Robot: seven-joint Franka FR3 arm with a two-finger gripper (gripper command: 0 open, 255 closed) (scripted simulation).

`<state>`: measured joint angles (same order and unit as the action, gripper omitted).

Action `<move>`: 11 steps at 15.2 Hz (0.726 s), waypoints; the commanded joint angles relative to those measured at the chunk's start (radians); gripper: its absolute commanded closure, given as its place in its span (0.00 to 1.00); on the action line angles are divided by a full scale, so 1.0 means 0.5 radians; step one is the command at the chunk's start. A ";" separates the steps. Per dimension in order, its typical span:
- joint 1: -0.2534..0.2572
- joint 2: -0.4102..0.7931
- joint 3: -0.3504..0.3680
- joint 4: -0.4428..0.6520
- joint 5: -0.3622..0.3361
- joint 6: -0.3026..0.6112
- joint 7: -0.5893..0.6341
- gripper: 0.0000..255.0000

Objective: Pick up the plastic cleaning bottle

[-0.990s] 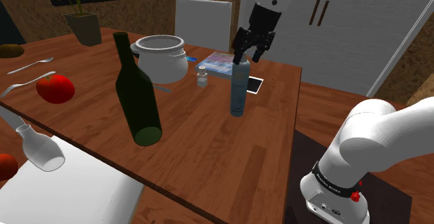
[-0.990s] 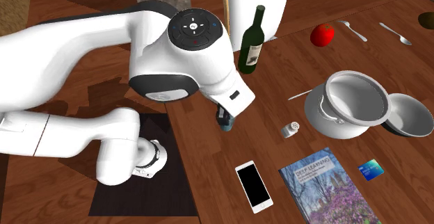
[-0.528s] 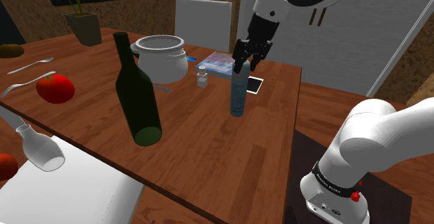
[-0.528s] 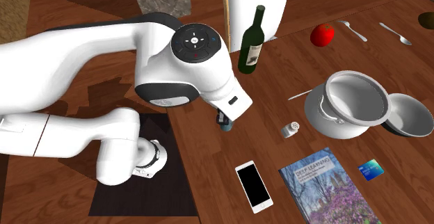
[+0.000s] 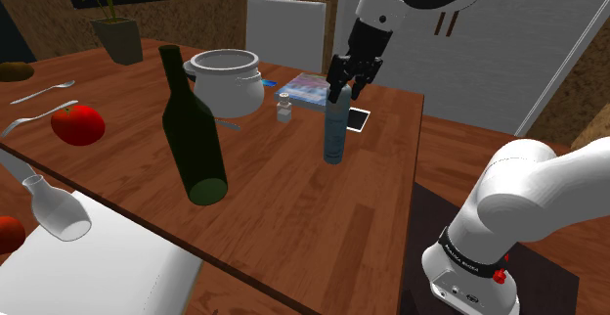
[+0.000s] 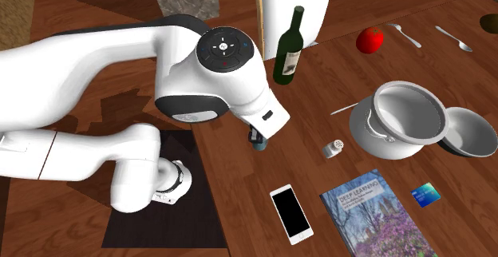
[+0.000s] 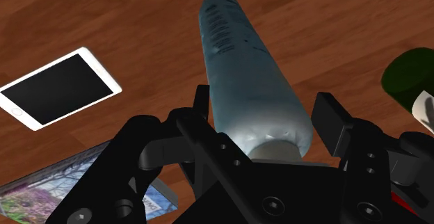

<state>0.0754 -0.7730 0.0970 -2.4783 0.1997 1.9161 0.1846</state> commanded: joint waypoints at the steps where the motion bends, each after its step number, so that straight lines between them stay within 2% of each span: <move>1: 0.001 0.003 0.001 0.025 0.000 -0.028 0.006 1.00; 11: -0.007 0.053 -0.017 0.326 -0.026 -0.276 0.038 1.00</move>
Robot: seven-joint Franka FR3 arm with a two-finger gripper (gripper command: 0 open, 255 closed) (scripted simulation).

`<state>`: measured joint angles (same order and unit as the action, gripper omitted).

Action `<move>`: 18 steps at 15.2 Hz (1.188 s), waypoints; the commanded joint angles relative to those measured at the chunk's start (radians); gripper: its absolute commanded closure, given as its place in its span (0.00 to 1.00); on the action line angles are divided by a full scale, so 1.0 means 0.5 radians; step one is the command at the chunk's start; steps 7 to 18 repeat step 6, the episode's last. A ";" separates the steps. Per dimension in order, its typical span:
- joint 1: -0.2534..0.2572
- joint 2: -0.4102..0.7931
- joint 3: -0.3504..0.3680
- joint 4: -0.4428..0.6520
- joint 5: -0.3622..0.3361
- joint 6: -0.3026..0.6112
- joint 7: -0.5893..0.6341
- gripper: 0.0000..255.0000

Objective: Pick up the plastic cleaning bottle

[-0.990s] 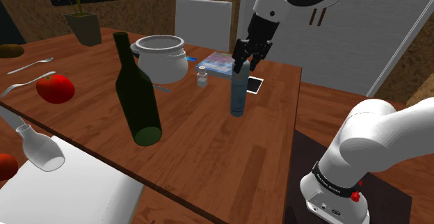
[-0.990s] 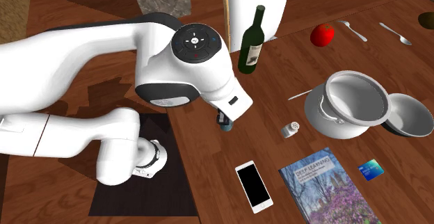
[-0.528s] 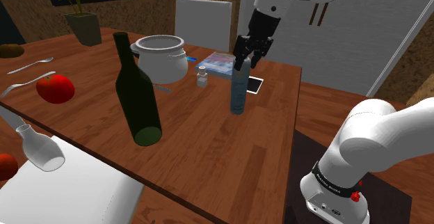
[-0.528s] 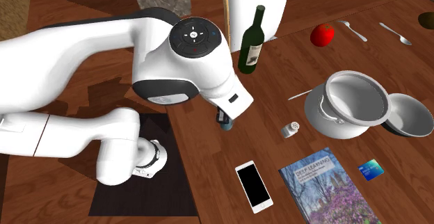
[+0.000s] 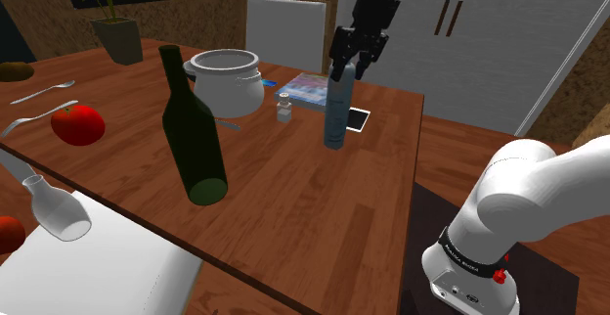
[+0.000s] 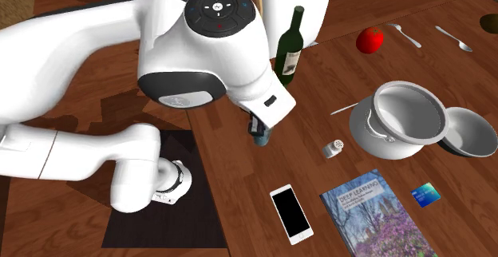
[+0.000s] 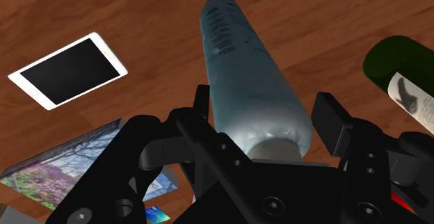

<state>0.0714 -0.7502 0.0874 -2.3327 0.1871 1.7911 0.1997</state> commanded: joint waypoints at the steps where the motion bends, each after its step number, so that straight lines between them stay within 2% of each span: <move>1: 0.000 0.015 0.000 0.066 -0.003 -0.050 0.011 1.00; 4: -0.002 0.038 -0.004 0.163 -0.009 -0.123 0.021 1.00; 18: -0.002 0.040 -0.004 0.168 -0.009 -0.126 0.021 1.00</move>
